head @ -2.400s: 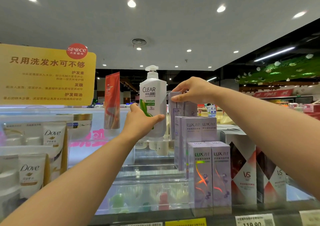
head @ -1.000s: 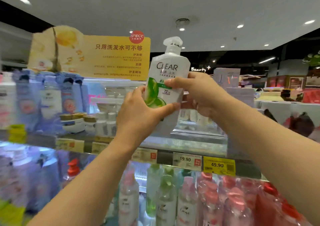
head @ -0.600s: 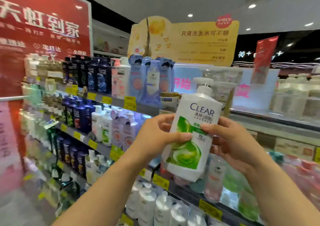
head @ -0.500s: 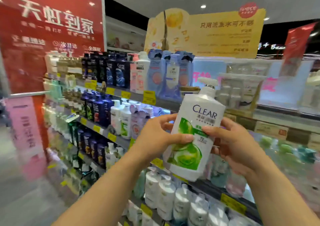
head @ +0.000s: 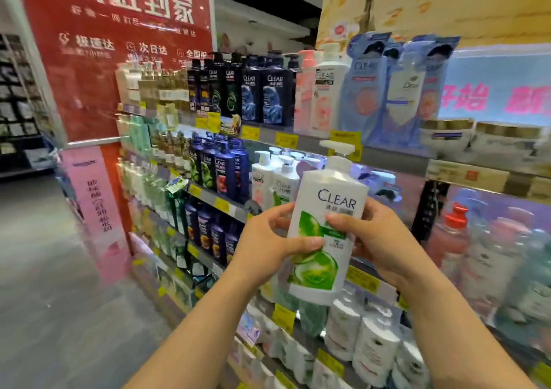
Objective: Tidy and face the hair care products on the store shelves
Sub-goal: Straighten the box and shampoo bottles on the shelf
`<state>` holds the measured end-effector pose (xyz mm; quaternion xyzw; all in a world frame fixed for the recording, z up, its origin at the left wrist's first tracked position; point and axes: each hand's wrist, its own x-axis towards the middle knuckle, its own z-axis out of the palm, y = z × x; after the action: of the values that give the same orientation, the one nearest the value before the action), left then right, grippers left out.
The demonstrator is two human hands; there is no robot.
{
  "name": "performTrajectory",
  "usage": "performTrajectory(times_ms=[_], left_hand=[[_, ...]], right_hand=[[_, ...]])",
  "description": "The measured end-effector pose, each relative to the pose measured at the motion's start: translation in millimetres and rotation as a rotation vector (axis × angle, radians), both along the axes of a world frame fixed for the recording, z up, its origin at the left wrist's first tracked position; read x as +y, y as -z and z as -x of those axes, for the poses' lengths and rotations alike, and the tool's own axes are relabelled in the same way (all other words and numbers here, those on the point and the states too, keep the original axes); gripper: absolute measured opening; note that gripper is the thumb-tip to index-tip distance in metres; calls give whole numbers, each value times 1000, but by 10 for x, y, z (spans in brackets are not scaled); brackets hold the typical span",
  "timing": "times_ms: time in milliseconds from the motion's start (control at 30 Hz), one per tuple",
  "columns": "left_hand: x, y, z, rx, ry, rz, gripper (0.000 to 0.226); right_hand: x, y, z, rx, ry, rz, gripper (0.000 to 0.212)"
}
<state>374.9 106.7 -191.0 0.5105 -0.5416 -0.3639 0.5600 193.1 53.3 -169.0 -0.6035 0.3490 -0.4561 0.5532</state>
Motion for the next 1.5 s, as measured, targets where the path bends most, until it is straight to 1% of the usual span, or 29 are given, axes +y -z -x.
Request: performTrajectory(times_ms=[67,133,267,333,400,500,567,600,667,733,767,833,867,900,1033,1167,1233,1367,1500], left_hand=[[-265,83,-247,-36,4,-8,64],[-538,141,-486,-48,13,-18,64],[-1071,154,-973,-35,51,-39,64],[-1320,141,-1189,-32,78,-29,67],[-1562,174,-1374,-31,89,-22,68],[-1910,270,-1629,-27,151,-14,68],[-2174,348,-1834,7,205,-8,66],[-2331,392,-1954,37,200,3,66],[-2683,474,-2209,75,100,32,66],[-3058,553,-2444,25,14,42,67],[-3231,586,-2532,-33,18,25,72],[-3527,648,-2634,-137,101,-33,88],[-3645,676,-2661,-175,154,-58,93],[-3752,707,-2675,-204,204,-66,93],[-4008,827,-2693,-218,348,-44,70],[-4196,887,-2735,-183,436,-19,58],[-4279,924,-2740,-194,464,-17,57],[-4301,935,-2749,-206,488,-46,65],[-4274,947,-2820,-188,427,-5,62]], right_hand=[[-278,58,-246,18,24,29,60],[-567,77,-471,29,55,70,68],[-1088,37,-887,75,64,90,68],[-1327,-1,-1069,105,86,89,62],[-1532,-22,-1242,130,135,98,56],[-1746,4,-1479,144,214,94,56],[-1839,41,-1625,148,272,92,56],[-1873,58,-1692,146,303,89,56],[-1926,93,-1819,133,366,77,56],[-1966,128,-1945,126,437,65,60],[-1983,152,-2002,127,477,57,64],[-1985,188,-2117,113,561,34,73],[-1971,201,-2178,109,608,24,74],[-1955,214,-2239,111,653,21,74],[-1885,258,-2473,120,797,5,64],[-1824,290,-2679,136,897,-26,59],[-1800,312,-2765,137,934,-30,57],[-1794,371,-2915,167,996,-42,56],[-1862,368,-3032,204,1020,-45,59]])
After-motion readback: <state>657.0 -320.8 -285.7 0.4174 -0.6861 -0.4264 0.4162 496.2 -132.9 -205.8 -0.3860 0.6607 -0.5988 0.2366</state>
